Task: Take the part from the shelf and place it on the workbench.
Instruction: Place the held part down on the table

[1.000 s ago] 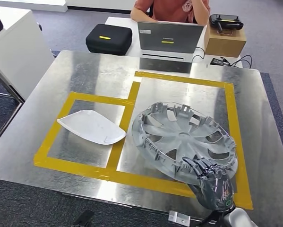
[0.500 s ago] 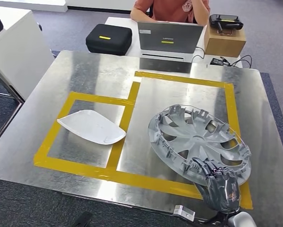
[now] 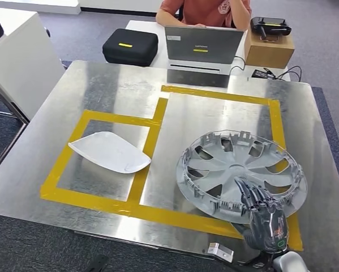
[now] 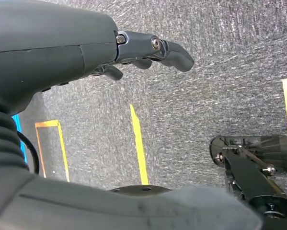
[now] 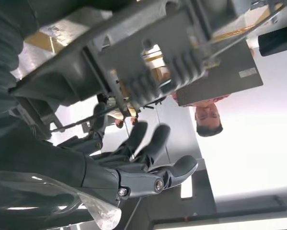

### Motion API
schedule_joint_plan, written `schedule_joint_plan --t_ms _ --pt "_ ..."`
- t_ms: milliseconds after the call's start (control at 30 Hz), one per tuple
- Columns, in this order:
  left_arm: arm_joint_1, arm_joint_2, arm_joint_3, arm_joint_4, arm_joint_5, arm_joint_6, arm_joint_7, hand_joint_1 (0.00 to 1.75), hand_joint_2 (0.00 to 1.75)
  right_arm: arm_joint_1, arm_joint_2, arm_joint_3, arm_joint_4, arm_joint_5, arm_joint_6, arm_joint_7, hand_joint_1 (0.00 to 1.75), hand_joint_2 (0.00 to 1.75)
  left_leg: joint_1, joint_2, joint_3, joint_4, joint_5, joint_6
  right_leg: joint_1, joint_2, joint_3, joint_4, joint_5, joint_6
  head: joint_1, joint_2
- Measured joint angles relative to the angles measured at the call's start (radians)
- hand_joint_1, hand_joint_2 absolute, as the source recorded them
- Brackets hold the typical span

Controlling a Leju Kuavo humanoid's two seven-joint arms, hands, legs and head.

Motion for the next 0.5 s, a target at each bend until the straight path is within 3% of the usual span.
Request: schedule_joint_plan --t_ms 500 --pt "0.006 0.009 0.011 0.007 -0.002 0.023 -0.004 0.0 0.0 0.002 0.004 -0.008 -0.036 -0.009 -0.006 0.006 0.0 0.0 0.0 0.0 0.0 0.0 0.0 0.0 0.0 0.0 0.0 0.0 0.0 0.0 0.0 0.0"
